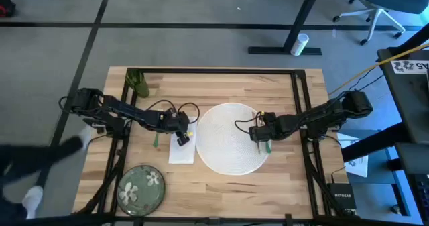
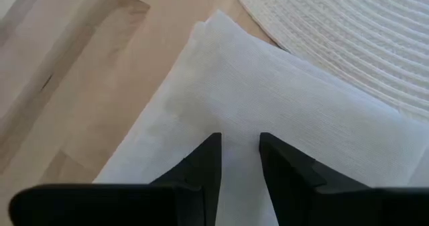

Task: Set table place
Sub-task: Put the green spoon on the white table mat to right of the gold table knife, then put the green fork on the white table napkin

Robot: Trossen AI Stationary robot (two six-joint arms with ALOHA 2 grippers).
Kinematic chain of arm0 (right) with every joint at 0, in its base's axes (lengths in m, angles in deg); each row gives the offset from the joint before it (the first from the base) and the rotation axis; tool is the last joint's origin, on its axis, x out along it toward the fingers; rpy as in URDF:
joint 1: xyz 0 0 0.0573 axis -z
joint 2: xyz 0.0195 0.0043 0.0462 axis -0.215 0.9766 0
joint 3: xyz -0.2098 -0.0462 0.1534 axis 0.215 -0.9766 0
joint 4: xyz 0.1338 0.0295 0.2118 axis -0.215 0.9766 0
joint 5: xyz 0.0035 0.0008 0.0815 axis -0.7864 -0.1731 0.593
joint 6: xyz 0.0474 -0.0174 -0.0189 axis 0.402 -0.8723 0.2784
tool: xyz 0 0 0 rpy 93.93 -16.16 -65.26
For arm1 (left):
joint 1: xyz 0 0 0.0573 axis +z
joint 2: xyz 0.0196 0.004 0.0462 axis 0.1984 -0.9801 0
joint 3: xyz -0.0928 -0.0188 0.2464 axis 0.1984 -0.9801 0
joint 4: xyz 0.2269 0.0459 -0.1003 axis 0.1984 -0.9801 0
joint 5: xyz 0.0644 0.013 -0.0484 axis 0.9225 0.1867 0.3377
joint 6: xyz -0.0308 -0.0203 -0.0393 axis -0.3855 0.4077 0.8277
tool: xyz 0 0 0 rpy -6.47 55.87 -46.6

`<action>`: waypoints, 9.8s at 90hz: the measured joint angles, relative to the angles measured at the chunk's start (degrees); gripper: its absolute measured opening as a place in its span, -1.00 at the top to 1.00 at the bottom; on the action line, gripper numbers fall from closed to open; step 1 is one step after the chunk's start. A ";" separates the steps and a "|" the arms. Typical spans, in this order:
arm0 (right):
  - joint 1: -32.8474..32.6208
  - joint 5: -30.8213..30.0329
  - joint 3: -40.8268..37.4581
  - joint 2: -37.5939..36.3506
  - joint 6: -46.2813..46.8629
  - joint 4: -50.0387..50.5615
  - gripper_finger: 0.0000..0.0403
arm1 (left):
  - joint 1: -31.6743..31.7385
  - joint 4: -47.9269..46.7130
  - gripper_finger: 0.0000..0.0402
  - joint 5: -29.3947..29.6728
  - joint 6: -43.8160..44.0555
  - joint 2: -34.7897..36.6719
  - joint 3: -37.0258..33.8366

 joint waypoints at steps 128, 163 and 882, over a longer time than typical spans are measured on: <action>-0.87 7.84 3.63 -0.02 -22.14 4.66 0.99 | 0.00 0.04 0.56 0.02 -1.46 -0.02 -0.02; -13.59 12.25 3.33 -0.02 -8.36 7.61 1.00 | 0.02 0.00 0.56 0.02 -1.42 -0.02 -0.02; -14.95 -23.89 9.53 1.01 -72.48 6.02 1.00 | 0.02 -35.71 1.00 -17.14 61.27 -8.55 21.68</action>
